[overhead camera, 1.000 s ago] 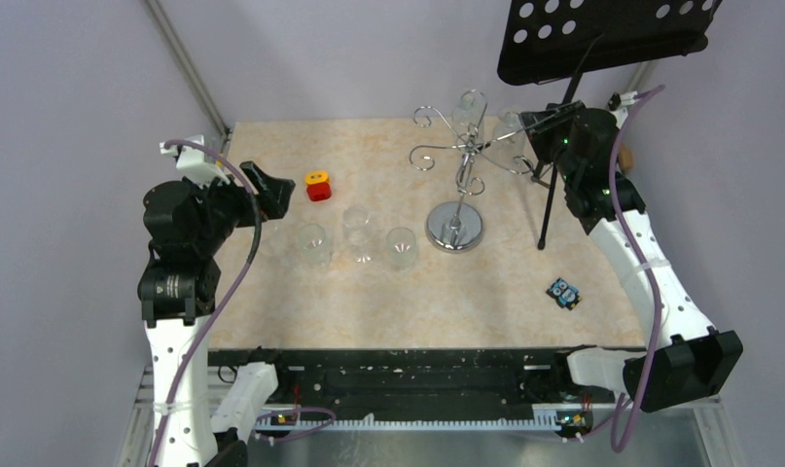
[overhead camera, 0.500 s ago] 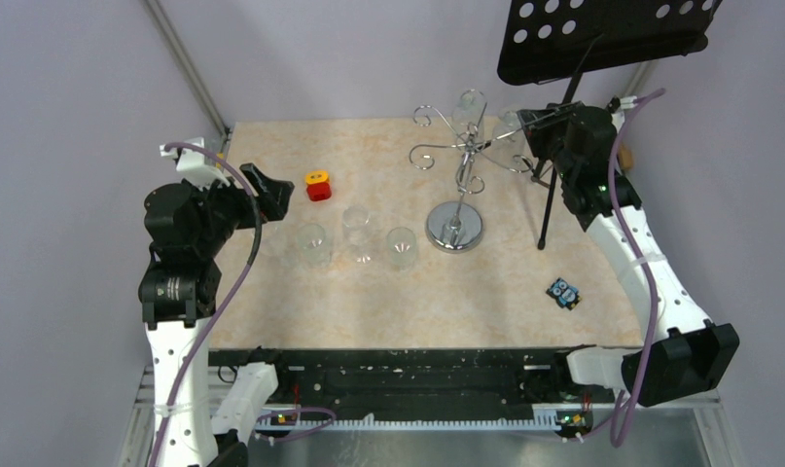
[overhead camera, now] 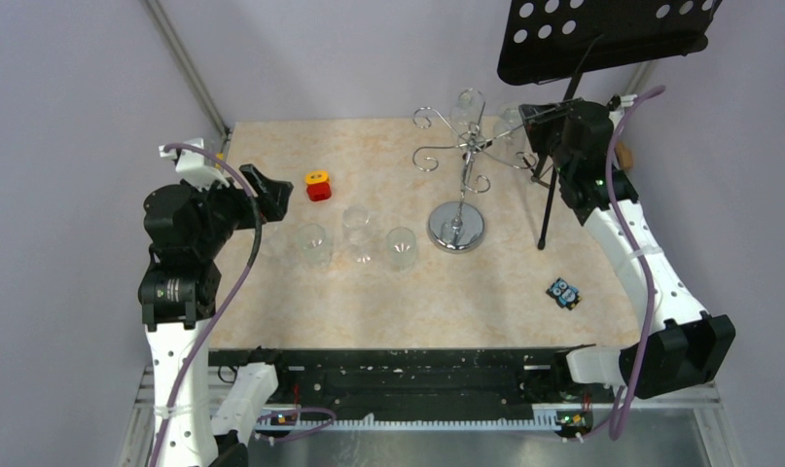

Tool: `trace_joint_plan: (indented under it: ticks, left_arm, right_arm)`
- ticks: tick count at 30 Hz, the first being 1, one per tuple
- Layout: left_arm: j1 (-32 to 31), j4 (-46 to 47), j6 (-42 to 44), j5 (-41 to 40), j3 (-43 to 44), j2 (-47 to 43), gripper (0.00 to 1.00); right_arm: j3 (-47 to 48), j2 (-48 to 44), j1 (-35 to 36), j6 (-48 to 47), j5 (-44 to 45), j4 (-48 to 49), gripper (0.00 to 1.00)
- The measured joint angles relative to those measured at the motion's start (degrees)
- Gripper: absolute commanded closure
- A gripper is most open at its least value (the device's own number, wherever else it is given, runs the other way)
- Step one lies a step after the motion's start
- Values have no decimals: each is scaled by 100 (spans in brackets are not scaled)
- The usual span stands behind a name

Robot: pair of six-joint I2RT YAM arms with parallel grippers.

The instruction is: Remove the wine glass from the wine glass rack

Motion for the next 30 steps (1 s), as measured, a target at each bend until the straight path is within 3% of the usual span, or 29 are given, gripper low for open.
trace_joint_plan:
  ticks: [21,30]
  left_arm:
    - [0,9,4,0,-46,-2,1]
    - [0,9,7,0,-72,-39,1]
  right_arm:
    - [-50,-76,372,70,92,-280,75]
    - [11,13,396,313,560,-210,74]
